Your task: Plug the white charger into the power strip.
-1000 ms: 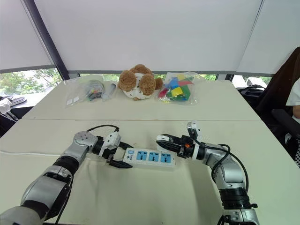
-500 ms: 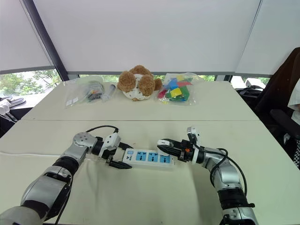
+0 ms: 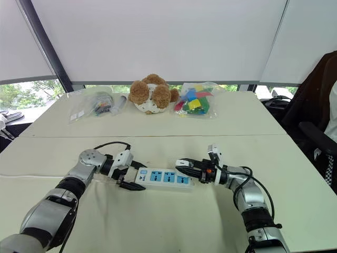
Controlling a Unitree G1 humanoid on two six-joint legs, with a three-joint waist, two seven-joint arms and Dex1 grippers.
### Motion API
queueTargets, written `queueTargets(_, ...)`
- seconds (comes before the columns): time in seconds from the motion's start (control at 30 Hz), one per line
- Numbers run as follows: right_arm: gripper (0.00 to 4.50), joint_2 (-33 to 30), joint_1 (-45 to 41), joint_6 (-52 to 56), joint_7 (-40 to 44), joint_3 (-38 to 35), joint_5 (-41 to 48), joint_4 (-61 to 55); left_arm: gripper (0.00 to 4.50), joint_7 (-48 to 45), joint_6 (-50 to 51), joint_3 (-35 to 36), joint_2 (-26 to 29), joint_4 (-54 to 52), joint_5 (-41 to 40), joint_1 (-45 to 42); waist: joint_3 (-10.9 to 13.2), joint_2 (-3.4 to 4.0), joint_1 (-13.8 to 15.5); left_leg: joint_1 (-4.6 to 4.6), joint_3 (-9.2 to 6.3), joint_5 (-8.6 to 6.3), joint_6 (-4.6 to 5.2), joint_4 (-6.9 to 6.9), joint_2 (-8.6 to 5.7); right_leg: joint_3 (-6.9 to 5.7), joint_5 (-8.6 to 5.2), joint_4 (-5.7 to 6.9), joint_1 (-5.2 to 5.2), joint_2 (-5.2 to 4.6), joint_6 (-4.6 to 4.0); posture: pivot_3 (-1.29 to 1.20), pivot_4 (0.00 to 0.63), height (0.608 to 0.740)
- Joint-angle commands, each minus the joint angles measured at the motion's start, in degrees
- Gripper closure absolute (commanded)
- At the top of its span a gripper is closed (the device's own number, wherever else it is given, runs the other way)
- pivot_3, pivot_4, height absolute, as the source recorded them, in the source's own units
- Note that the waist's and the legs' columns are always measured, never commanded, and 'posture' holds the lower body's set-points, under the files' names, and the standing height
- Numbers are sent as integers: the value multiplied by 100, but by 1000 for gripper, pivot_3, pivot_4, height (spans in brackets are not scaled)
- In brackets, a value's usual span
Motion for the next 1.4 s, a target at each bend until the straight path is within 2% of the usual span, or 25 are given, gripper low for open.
queueTargets(0.03,3712,-119,154,23,146,191,-215,318,1466,-85,87,-102,297,-31,282,173,-1,-1,0,2,0,0,0,0,0,0,-1,0,2,0,-1,0,150,739)
queueTargets(0.37,3712,-26,67,-28,347,299,-235,739,1466,-121,269,-46,454,-416,236,413,-7,-12,-28,18,2,-2,4,-8,8,1,-6,0,9,8,-10,0,150,739)
queueTargets(0.57,3712,-61,209,-703,565,678,-664,1409,1466,-129,434,-26,537,-755,164,614,-26,-37,-68,39,4,-8,14,-14,20,1,-15,0,27,18,-22,0,150,739)
queueTargets(0.8,3712,-3,-43,-1163,627,857,-769,2262,1466,-92,579,2,651,-999,106,734,-61,-93,-105,142,10,-33,48,-27,47,-2,-38,-20,128,38,-46,0,150,739)
queueTargets(1.03,3712,79,-198,-1768,652,1123,-1064,3132,1466,-115,758,19,785,-1391,11,903,-97,-134,-142,166,4,-47,72,-29,96,-2,-47,-14,141,93,-83,0,150,739)
queueTargets(1.17,3712,103,-199,-2131,586,1201,-1188,3488,1466,-95,869,27,845,-1547,-13,940,-119,-161,-151,248,10,-60,93,-57,104,3,-66,-11,194,102,-115,0,150,739)
queueTargets(1.4,3712,173,-293,-2187,523,1203,-1132,3612,1466,-47,963,31,918,-1703,-48,1022,-154,-174,-150,284,8,-60,93,-107,124,2,-85,-3,197,121,-154,0,150,739)
